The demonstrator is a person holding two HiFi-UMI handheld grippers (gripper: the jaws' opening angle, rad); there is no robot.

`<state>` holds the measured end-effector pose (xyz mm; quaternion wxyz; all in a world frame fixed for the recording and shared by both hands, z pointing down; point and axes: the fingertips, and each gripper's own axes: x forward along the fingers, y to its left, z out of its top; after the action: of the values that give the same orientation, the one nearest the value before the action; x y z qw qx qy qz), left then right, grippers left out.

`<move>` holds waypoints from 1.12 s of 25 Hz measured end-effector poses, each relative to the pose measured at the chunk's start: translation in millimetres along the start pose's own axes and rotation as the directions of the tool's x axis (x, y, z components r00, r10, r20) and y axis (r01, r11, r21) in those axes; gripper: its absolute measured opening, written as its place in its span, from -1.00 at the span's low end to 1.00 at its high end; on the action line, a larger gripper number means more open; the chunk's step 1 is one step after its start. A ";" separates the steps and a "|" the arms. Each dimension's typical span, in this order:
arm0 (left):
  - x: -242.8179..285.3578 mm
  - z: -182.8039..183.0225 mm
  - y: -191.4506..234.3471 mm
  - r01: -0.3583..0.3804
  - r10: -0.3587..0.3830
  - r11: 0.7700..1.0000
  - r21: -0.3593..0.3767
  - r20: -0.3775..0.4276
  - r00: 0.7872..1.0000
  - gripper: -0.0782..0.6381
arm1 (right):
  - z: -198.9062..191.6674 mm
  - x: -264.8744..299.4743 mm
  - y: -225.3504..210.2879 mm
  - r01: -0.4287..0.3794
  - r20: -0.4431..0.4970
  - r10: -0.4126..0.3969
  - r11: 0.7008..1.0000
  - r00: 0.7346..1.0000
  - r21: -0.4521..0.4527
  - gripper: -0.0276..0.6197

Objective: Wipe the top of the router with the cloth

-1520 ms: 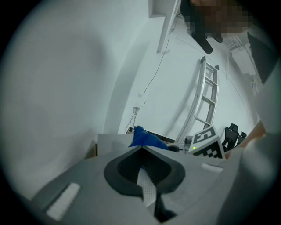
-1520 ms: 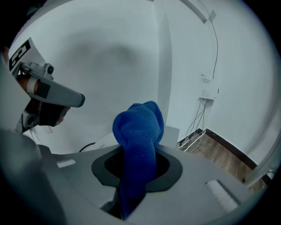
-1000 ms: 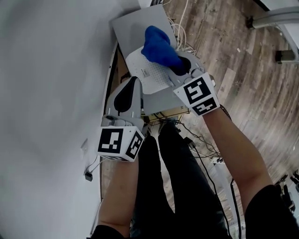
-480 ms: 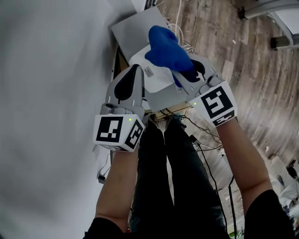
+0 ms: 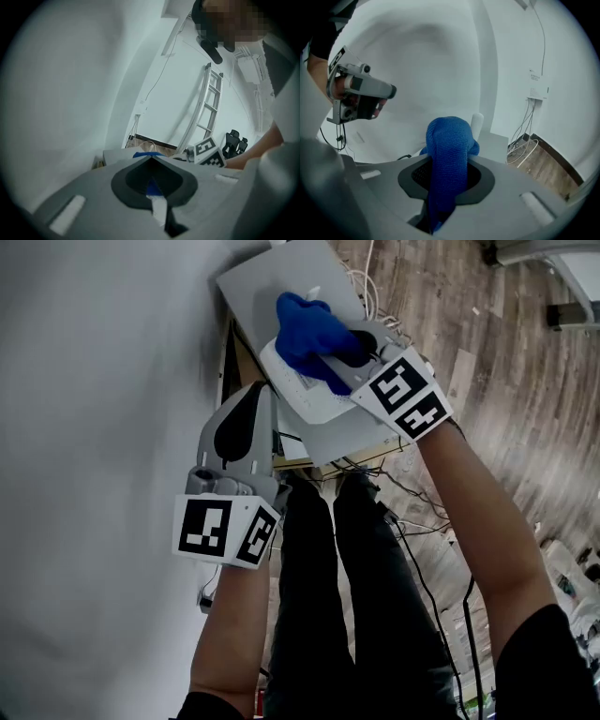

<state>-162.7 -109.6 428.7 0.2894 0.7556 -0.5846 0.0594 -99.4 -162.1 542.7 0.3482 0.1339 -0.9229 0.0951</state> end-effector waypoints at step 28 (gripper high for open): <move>26.6 49.3 -10.4 -0.034 0.034 0.999 0.011 0.005 0.999 -0.78 | 86.2 -81.3 -45.8 0.151 0.169 -0.152 0.988 0.974 0.024 -0.58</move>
<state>-157.2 -155.6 395.6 0.2826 0.7473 -0.5979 0.0656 -79.6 -213.9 428.4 0.2734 0.2135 -0.9359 0.0613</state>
